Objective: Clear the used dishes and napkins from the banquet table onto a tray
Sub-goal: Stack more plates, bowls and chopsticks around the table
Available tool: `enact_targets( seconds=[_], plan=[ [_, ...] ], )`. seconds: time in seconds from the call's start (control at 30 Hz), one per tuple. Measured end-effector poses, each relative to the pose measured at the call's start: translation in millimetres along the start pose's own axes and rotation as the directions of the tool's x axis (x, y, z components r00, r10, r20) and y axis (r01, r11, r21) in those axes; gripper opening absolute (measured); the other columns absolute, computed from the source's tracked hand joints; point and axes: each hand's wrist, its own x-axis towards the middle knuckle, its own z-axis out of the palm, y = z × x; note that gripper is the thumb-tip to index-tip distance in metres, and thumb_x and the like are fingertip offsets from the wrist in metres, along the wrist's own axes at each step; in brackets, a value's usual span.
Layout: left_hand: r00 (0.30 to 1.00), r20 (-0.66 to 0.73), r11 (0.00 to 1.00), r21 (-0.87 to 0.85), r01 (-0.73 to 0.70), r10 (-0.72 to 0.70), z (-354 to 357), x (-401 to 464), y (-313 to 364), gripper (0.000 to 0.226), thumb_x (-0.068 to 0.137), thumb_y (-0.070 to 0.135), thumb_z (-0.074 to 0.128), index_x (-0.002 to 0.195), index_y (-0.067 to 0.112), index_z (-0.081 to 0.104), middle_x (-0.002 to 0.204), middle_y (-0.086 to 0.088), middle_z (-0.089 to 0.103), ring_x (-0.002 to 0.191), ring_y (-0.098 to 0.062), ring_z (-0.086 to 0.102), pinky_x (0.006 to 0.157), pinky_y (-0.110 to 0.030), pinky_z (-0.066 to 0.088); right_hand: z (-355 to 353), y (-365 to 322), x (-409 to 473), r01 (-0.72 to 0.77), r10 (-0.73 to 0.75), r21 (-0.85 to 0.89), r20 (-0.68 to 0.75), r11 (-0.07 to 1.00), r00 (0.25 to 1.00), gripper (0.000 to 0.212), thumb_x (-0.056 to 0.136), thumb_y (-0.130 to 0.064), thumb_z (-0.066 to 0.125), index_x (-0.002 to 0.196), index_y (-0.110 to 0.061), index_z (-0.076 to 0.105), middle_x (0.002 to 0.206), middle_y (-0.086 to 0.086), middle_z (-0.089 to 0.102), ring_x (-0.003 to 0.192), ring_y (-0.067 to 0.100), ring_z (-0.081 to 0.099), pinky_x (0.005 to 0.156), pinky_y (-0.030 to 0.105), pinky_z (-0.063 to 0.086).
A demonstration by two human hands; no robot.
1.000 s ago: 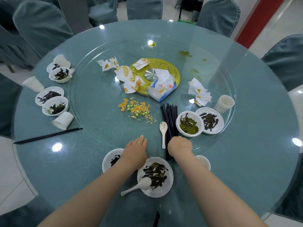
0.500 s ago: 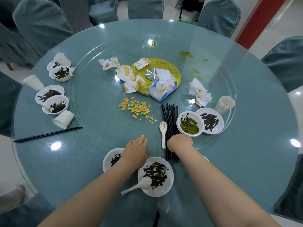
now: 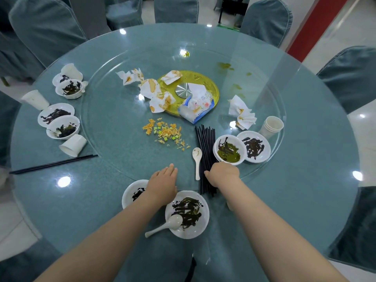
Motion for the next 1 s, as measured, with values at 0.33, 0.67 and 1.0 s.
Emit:
enact_targets(
  seconds=[0.33,0.67,1.0],
  plan=[
    [0.996,-0.027,0.992,-0.097,0.084,-0.088,1,-7,10,0.065,0.096,0.033,0.044,0.152,0.013,0.019,0.161,-0.010,0.013,0.147,-0.026,0.016,0.118,-0.043,0.019,17,45,-29,0.169,-0.060,0.245,-0.400,0.955,0.915,0.021,0.093,-0.029,0.049,0.105,-0.013,0.054,0.104,0.007,0.060,0.094,0.026,0.056,0.073,0.035,0.045],
    [1.000,-0.022,0.997,-0.079,0.004,-0.006,23,-26,39,0.063,0.095,0.032,0.044,0.151,0.016,0.021,0.161,-0.004,0.013,0.147,-0.023,0.015,0.117,-0.042,0.023,72,92,-62,0.161,-0.065,0.515,-0.200,0.842,0.978,0.091,0.074,-0.057,0.071,0.146,-0.022,0.030,0.148,0.001,0.032,0.135,0.024,0.033,0.112,0.042,0.032],
    [0.995,0.079,0.997,0.050,0.059,-0.062,24,-31,39,0.069,0.098,0.027,0.036,0.155,0.014,0.000,0.162,-0.005,-0.007,0.149,-0.026,0.000,0.121,-0.045,0.009,86,95,-77,0.172,-0.062,0.601,-0.199,0.780,0.978,0.075,0.082,-0.036,0.068,0.145,-0.024,0.030,0.142,0.002,0.038,0.124,0.023,0.047,0.100,0.033,0.040]
  ],
)
